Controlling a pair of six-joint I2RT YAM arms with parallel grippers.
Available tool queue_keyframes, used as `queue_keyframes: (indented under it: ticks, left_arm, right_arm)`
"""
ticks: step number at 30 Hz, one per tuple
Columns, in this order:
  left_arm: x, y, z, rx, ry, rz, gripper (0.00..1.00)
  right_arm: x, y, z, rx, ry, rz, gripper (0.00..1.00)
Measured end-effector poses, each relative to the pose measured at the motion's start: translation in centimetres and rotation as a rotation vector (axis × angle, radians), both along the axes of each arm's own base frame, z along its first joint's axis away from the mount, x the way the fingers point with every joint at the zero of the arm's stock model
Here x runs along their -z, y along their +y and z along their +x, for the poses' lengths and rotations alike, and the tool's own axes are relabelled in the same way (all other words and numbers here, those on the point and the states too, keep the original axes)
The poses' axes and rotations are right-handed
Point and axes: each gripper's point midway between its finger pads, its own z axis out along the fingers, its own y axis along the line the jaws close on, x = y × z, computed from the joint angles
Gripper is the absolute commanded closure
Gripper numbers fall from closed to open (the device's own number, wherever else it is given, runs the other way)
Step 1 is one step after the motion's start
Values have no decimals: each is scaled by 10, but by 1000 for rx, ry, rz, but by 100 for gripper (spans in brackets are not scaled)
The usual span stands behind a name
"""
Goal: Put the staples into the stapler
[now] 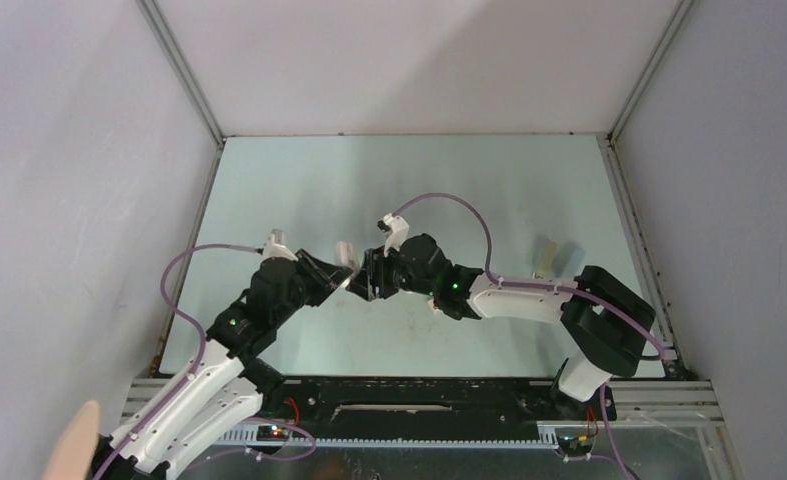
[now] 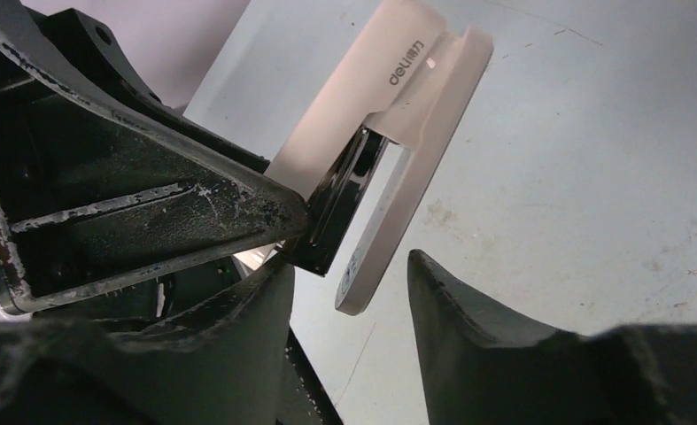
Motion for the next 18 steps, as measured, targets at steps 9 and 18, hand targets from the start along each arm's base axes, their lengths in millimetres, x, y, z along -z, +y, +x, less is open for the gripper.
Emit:
queue_keyframes:
  ticks: [9,18]
  left_arm:
    - [-2,2,-2,-4,-11,-3,100]
    - [-6,7,-4,-18,-27,-3,100]
  right_arm:
    - [-6,8,-5,-10,5,22,64]
    - [-1,7,-5,-9,3,1,53]
